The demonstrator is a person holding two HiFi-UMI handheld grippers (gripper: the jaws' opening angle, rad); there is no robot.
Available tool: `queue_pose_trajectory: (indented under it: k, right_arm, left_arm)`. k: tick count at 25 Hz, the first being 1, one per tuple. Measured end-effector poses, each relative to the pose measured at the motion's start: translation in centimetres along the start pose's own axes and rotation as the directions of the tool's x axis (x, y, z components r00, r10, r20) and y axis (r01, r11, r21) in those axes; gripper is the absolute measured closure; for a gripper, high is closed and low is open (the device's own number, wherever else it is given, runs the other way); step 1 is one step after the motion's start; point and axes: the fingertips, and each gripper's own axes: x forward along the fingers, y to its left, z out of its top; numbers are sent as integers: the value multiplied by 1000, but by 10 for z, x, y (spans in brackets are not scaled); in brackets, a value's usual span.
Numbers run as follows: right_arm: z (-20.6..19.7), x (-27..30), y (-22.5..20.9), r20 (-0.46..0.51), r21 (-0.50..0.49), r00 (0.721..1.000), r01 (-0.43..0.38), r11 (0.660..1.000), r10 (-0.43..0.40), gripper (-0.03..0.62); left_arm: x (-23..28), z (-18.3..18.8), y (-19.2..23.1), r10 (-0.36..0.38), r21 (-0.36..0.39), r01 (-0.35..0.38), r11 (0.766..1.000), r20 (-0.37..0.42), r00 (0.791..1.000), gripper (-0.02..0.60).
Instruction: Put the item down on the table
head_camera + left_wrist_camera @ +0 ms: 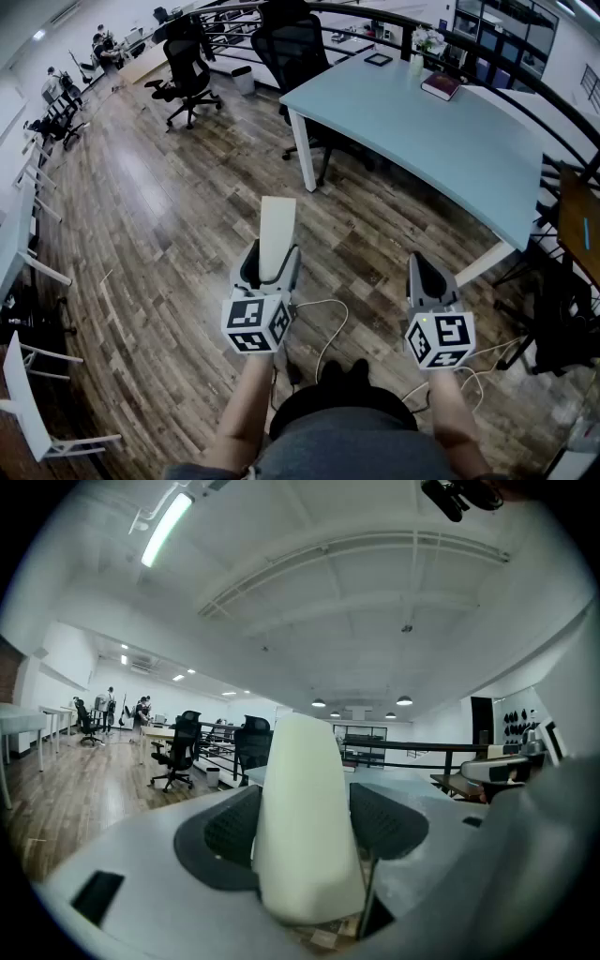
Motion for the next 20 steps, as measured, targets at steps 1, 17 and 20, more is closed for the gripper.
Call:
queue_pose_trajectory:
  k: [1,17,20]
  right_arm:
    - [0,0,2,3,5,1000,-1,1000,1,591]
    - [-5,23,1,14,37,1000,23,999,-23,591]
    - [-3,39,-10,19,37,1000,21,999,-21,591]
  left_arm:
    - [0,0,1,-2,1,2,1000,1,1000,276]
    - [27,0,18,-28,1,28,1000,8,1000,276]
    - [45,-3,21,-19,-4,19,1000,3,1000,276]
